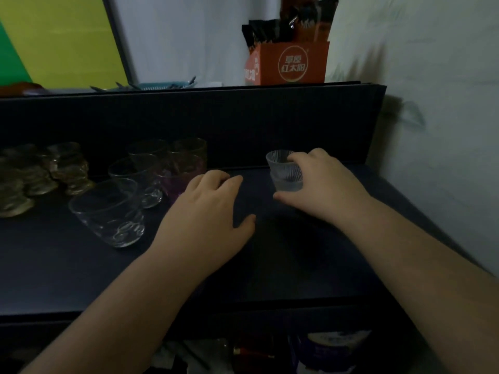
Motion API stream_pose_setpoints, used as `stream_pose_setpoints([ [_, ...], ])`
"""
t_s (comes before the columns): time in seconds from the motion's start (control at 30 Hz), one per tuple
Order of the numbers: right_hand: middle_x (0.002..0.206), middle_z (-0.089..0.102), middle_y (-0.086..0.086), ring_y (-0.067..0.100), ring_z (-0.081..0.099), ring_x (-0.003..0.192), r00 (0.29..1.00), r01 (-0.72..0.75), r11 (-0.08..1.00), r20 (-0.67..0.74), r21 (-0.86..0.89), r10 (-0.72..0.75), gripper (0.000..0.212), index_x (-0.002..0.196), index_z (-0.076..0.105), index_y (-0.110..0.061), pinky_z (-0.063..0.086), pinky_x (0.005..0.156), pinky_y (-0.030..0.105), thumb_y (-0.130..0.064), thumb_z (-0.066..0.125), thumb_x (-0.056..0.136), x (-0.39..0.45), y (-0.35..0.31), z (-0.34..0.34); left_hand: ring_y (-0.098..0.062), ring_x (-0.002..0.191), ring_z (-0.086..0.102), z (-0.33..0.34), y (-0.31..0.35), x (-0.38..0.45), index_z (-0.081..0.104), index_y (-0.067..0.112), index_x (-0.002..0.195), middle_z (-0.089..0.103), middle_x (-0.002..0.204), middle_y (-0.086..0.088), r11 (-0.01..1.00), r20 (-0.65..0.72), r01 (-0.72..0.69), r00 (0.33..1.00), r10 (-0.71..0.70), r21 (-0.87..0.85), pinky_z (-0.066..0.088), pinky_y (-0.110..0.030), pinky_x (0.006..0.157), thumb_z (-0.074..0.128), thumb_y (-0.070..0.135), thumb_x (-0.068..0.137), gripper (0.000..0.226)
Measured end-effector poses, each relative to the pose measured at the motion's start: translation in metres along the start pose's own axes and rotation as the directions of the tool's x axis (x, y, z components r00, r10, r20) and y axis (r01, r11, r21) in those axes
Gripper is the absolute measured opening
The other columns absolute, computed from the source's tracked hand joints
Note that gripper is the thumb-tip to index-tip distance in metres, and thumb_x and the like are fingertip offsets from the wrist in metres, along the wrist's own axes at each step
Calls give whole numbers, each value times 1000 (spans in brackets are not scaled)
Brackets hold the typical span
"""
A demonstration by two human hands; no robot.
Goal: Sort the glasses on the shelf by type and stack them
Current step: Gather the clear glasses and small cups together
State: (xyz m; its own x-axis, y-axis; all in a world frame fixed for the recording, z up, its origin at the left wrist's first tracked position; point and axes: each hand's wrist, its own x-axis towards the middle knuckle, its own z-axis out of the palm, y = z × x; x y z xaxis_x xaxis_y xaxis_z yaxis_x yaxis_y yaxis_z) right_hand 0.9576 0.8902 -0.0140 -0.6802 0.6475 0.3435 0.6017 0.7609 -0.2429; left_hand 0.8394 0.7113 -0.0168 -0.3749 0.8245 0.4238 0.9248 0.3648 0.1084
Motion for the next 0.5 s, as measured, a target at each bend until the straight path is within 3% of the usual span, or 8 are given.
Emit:
stream_pose_setpoints([
  [0.2,124,49,-2,20,47,116,985,81,996,-152,28,-76,69,138,50,-27,39,87,29,-55,70,79,-40,-32,-12,-19,128,38,-20,-16,-35,46,19,140,47,138,-1,990,-90,-12,996,25,141,36,-32,102,54,55,84,68],
  [0.33,127,48,-9,11,44,121,978,172,984,-129,56,-164,63,138,50,-31,38,93,26,-53,68,82,-63,-73,-11,-23,130,37,-44,-50,-69,48,15,139,46,139,-5,986,-133,17,991,5,164,38,-39,102,56,53,83,68],
  [0.5,122,52,-15,7,49,116,963,259,961,-102,92,-250,56,132,56,-33,38,89,23,-53,65,81,-89,-140,1,-26,132,36,-77,-119,-124,49,14,139,46,139,-6,979,-167,128,981,-101,157,38,-44,104,61,50,81,69],
])
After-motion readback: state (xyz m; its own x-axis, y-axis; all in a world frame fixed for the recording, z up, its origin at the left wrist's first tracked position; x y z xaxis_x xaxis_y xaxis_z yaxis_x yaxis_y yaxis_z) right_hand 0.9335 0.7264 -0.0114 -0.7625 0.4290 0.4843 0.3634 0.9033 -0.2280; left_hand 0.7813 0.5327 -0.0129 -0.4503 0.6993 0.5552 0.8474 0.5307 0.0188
